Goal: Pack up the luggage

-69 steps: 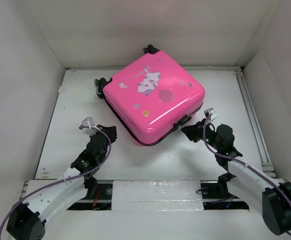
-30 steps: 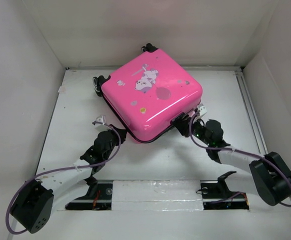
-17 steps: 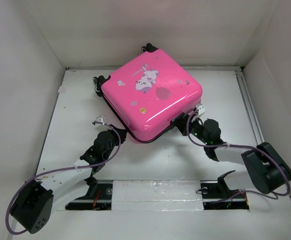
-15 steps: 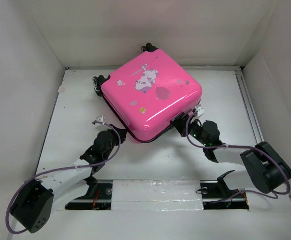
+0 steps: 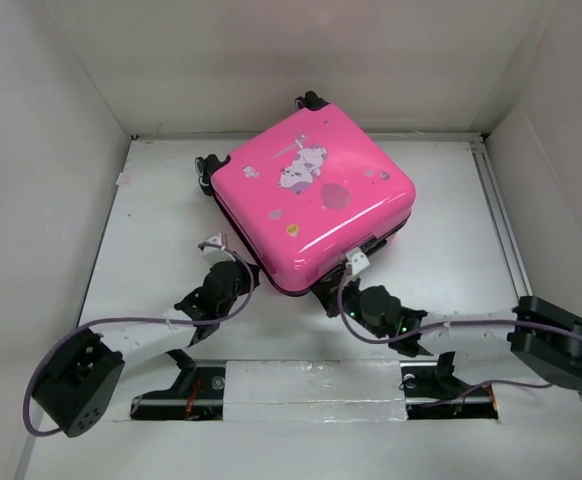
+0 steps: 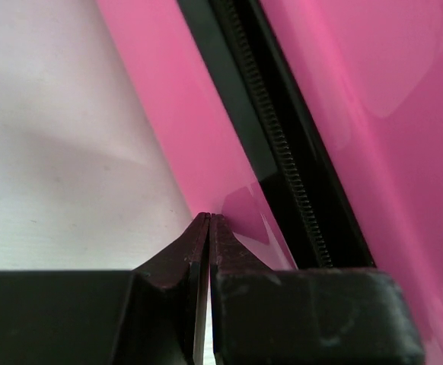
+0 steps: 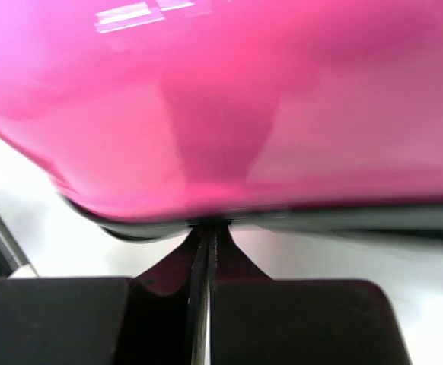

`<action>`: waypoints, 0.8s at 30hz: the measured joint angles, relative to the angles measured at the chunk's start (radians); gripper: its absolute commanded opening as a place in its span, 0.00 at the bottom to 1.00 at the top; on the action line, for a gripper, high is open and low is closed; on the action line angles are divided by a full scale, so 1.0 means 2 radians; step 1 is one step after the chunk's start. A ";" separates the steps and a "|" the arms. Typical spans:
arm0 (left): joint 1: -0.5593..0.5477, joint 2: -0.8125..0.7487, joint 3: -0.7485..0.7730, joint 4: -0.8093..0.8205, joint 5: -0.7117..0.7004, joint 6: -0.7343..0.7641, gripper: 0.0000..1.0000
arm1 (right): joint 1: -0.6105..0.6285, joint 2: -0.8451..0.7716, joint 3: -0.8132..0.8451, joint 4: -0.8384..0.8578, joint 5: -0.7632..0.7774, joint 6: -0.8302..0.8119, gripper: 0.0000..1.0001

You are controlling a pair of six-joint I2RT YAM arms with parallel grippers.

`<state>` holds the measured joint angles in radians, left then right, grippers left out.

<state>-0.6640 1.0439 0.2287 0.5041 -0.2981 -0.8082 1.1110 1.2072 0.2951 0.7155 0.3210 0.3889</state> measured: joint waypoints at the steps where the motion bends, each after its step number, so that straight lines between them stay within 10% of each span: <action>1: -0.014 0.007 0.005 -0.002 -0.013 0.004 0.00 | 0.018 0.018 0.017 -0.005 0.013 0.002 0.00; 12: -0.038 0.022 0.065 -0.080 -0.079 0.060 0.04 | 0.077 0.158 0.157 -0.039 0.120 -0.010 0.00; 19: -0.016 -0.035 0.084 -0.162 -0.105 0.067 0.79 | 0.080 0.122 0.131 -0.045 0.118 -0.013 0.00; 24: 0.117 -0.108 0.079 -0.083 -0.060 -0.007 0.87 | 0.084 0.090 0.100 -0.048 0.078 -0.005 0.00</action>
<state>-0.4297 0.8276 0.3866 0.3374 -0.4183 -0.8230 1.2797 1.3865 0.4957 0.6201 0.4767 0.3786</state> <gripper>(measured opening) 0.858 0.016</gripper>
